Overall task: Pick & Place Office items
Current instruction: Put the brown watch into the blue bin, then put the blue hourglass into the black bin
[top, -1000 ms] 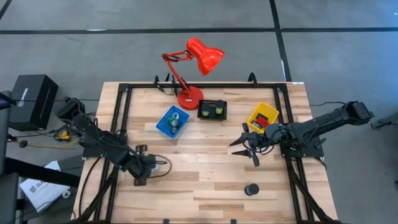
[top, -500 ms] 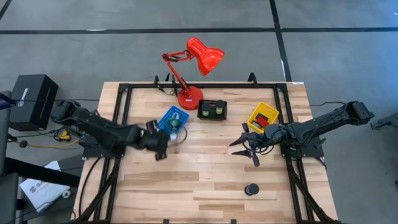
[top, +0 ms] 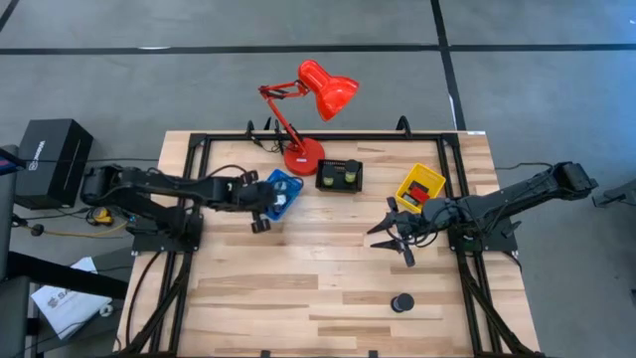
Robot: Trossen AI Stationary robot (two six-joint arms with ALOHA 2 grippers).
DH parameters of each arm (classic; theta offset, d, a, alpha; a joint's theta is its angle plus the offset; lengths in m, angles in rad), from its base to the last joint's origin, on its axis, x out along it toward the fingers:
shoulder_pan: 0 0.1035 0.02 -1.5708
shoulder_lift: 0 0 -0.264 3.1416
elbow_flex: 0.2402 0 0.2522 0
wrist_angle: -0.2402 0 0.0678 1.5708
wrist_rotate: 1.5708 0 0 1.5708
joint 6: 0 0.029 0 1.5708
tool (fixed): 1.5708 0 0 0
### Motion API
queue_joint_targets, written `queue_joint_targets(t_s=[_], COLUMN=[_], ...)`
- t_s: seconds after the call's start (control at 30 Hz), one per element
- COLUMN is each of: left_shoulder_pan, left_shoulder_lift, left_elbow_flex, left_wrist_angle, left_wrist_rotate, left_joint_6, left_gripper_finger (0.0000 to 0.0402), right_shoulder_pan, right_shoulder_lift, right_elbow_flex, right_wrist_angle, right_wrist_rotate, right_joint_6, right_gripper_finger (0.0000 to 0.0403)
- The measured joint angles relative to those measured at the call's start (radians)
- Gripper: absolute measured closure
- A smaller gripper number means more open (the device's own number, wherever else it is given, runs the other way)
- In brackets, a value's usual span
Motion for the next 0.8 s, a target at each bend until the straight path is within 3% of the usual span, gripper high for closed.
queue_joint_targets(t_s=[0.43,0.67,0.8], left_shoulder_pan=[0.04,0.04,0.034], left_shoulder_lift=[0.0,0.0,0.0], left_elbow_flex=[-0.086,-0.086,-0.086], left_wrist_angle=[0.044,0.069,0.071], left_wrist_rotate=[0.019,0.018,0.017], left_joint_6=[0.0,-0.03,-0.041], left_gripper_finger=[0.0301,0.024,0.0214], right_shoulder_pan=[0.012,0.011,0.011], right_shoulder_lift=[0.093,0.183,0.202], right_elbow_flex=[0.0,0.0,0.015], right_wrist_angle=[-0.013,0.218,0.246], right_wrist_rotate=[0.0,0.0,0.0], right_joint_6=[0.053,0.045,-0.088], right_gripper_finger=[0.0239,0.0239,0.0239])
